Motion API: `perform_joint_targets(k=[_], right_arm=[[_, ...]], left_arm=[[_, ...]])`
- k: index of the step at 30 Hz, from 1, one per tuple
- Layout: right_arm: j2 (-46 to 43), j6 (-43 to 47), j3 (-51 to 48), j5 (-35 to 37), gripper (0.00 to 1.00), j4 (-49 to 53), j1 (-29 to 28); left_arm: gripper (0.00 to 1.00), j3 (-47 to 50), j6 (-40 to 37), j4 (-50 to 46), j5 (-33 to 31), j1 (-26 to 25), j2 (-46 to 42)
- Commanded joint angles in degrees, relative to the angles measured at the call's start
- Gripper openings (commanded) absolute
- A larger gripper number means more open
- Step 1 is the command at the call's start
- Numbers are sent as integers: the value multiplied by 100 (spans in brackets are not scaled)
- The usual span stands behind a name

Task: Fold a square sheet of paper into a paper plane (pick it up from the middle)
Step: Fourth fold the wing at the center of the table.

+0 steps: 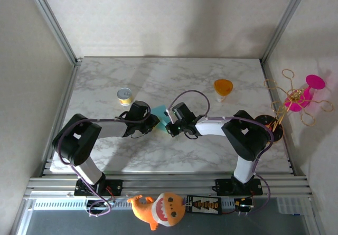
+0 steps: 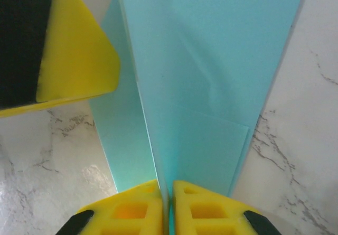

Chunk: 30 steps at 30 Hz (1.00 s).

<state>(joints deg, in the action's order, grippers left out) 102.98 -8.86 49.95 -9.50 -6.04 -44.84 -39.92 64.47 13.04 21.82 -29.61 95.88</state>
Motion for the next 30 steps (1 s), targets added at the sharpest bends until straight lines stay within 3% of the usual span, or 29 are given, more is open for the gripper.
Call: perform_joint_targets(k=[1,18,30], right_arm=[[87,-241,-225,-199,15,24,50],[-75,-806,-130,-290,16,179,55],[-163,-1425,-658,-749,13,-635,340]], left_arm=[[21,67,-14,46,-20,-72,134],[16,107,101,-25,-43,-72,256],[14,257,251,23,-81,-72,135]])
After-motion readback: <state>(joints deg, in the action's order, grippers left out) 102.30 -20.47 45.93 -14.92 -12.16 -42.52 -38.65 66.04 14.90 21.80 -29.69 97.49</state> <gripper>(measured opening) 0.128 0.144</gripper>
